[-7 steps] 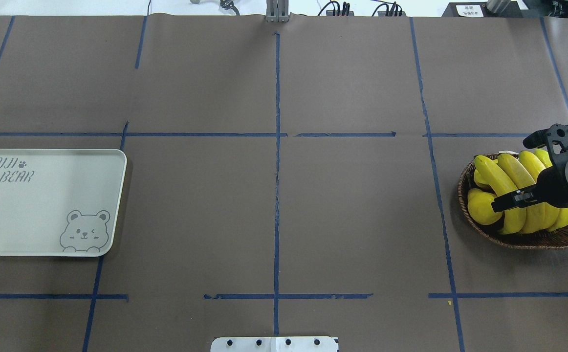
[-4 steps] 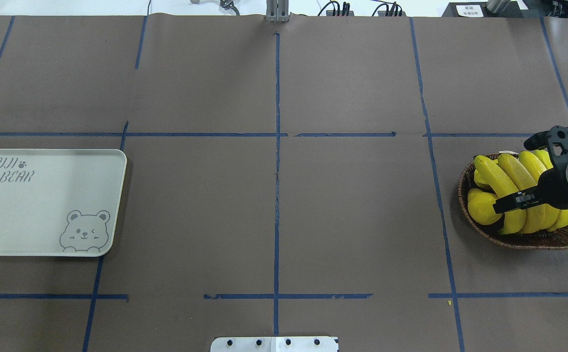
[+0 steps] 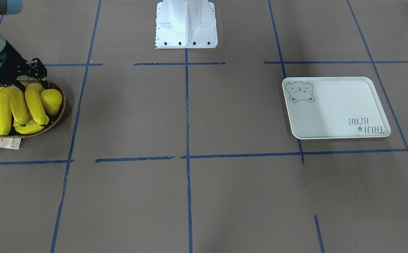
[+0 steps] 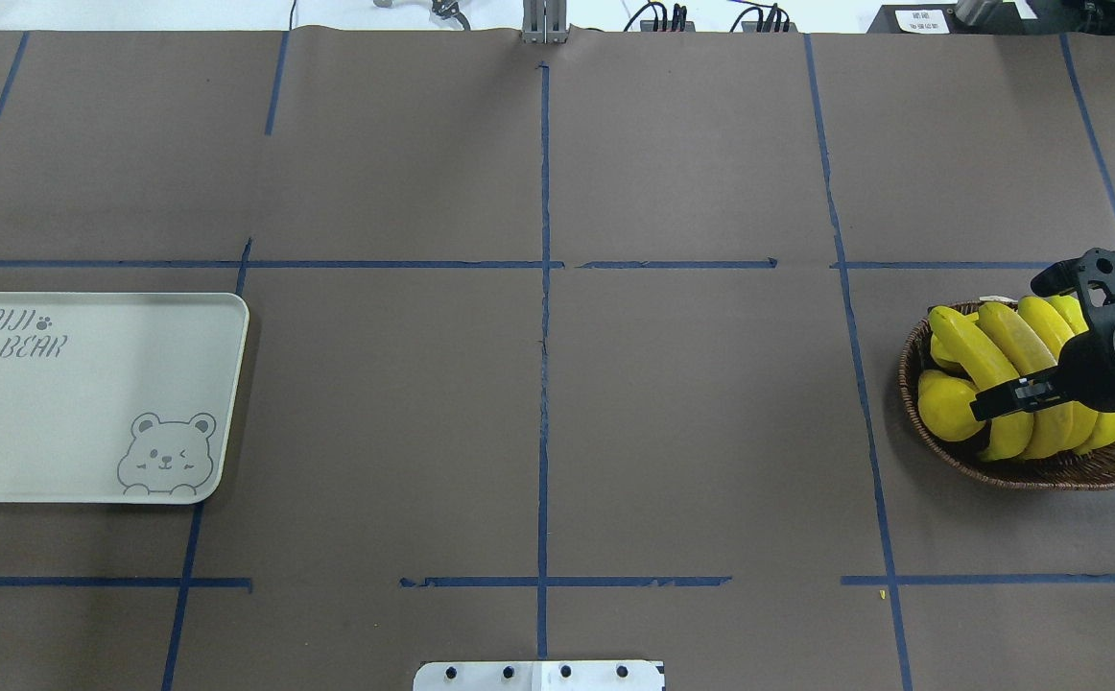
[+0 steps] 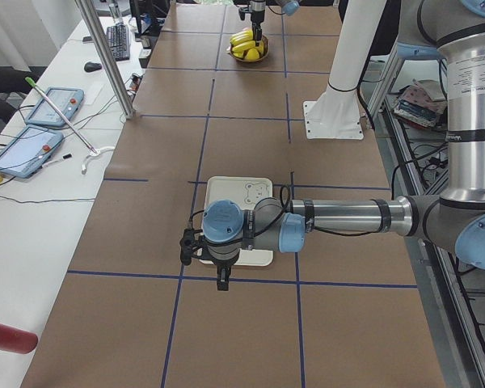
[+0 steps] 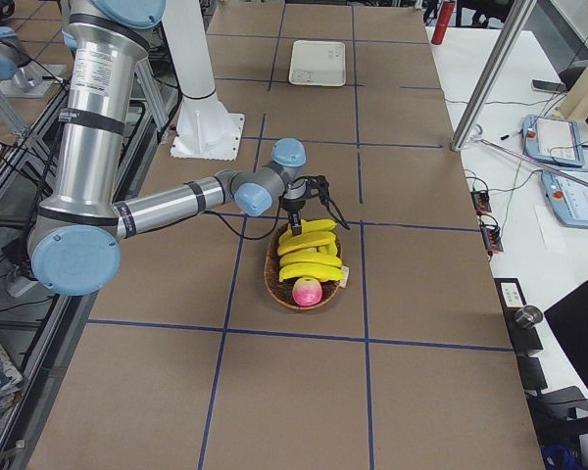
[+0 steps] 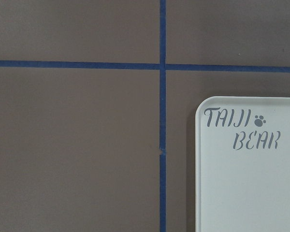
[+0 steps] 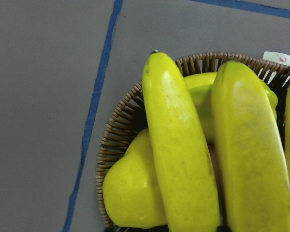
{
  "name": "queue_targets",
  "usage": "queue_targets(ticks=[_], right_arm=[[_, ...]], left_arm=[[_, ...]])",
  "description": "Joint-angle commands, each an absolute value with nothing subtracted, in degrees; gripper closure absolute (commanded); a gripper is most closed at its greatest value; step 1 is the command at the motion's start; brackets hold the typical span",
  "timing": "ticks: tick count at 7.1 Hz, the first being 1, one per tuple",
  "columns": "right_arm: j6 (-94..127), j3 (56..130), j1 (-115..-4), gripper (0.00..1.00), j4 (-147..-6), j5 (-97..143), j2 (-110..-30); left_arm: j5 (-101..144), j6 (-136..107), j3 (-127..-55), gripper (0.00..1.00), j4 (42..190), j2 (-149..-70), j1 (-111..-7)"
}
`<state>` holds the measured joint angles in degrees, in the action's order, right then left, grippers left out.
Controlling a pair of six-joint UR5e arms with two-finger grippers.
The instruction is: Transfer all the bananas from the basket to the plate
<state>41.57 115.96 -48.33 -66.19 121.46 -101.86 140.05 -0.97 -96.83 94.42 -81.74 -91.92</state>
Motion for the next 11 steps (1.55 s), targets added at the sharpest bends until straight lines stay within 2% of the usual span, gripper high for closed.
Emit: queue_targets(ticks=[1, 11], right_arm=[[41.6, 115.7, -48.3, 0.24, -66.3, 121.5, -101.9], [41.6, 113.7, -48.2, 0.25, -66.2, 121.3, -101.1]], left_arm=[[140.0, -1.0, -96.9, 0.0, 94.4, -81.7, -91.9], [140.1, -1.0, -96.9, 0.0, 94.4, -81.7, -91.9]])
